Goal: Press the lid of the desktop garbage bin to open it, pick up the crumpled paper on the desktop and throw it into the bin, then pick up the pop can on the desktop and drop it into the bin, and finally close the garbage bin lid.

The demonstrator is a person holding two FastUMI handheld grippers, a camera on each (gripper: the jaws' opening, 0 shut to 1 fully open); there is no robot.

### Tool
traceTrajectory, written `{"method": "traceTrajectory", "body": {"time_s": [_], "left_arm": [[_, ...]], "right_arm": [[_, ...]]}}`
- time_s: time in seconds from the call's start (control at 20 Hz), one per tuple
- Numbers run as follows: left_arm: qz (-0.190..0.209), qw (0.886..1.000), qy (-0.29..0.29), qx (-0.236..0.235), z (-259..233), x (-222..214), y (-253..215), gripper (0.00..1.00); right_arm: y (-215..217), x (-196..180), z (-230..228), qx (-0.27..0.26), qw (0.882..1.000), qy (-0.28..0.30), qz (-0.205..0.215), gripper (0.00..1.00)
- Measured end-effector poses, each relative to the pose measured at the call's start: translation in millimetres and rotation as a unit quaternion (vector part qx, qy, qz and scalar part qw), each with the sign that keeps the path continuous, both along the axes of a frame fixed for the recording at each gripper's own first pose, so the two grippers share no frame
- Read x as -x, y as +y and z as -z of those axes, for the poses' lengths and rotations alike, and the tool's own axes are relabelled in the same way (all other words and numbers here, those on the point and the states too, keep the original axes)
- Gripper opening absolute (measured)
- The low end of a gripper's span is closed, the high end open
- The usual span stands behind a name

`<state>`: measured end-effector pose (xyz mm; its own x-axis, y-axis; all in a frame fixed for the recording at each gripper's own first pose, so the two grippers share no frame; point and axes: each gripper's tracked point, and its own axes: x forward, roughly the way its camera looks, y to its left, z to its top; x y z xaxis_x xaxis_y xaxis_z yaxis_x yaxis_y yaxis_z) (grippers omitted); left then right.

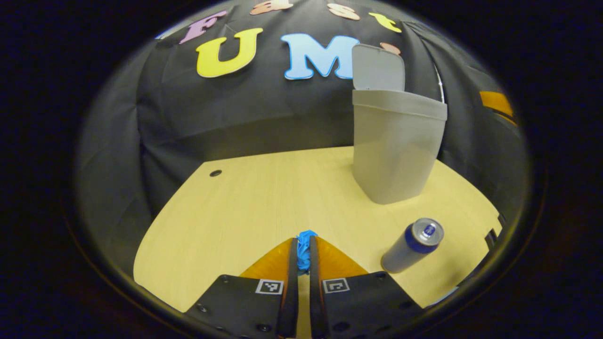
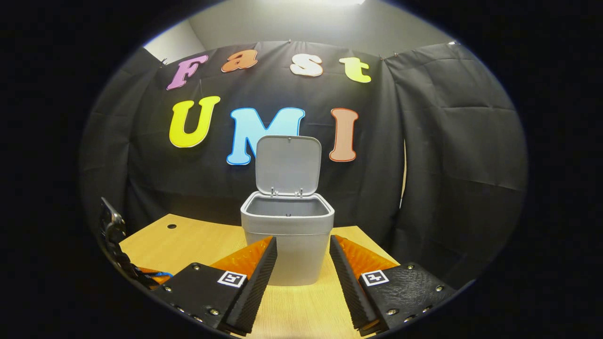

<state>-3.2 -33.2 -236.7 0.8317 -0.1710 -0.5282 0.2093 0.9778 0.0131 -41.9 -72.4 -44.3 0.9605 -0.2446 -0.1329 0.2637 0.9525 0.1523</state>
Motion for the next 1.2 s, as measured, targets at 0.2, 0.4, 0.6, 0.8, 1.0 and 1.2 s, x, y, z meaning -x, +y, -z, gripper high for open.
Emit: {"method": "traceTrajectory", "body": {"time_s": [0.2, 0.4, 0.6, 0.8, 1.0, 1.2], "left_arm": [[0.020, 0.998, -0.050, 0.018, -53.0, -12.8, -33.6, 0.18], [0.047, 0.993, -0.105, 0.027, -99.7, -33.3, -70.8, 0.18], [0.074, 0.984, -0.159, 0.029, -141.2, -56.9, -110.3, 0.18], [0.089, 0.975, -0.197, 0.040, -172.2, -80.0, -142.1, 0.16], [0.104, 0.968, -0.223, 0.044, -192.5, -101.7, -164.7, 0.18], [0.120, 0.962, -0.237, 0.054, -200.2, -132.1, -193.4, 0.17]], "right_arm": [[-10.9, 5.8, -1.3, -0.003, 1.000, -0.006, 0.009, 0.74], [-22.7, 11.7, 2.5, 0.001, 1.000, -0.002, 0.019, 0.74], [-35.1, 15.3, 7.8, 0.004, 1.000, 0.006, 0.028, 0.74], [-47.8, 13.2, 7.4, 0.005, 0.999, 0.007, 0.040, 0.74], [-54.7, 12.4, 7.8, 0.009, 0.998, 0.010, 0.056, 0.74], [-59.4, 14.0, 14.7, 0.009, 0.997, 0.031, 0.069, 0.74]]}}
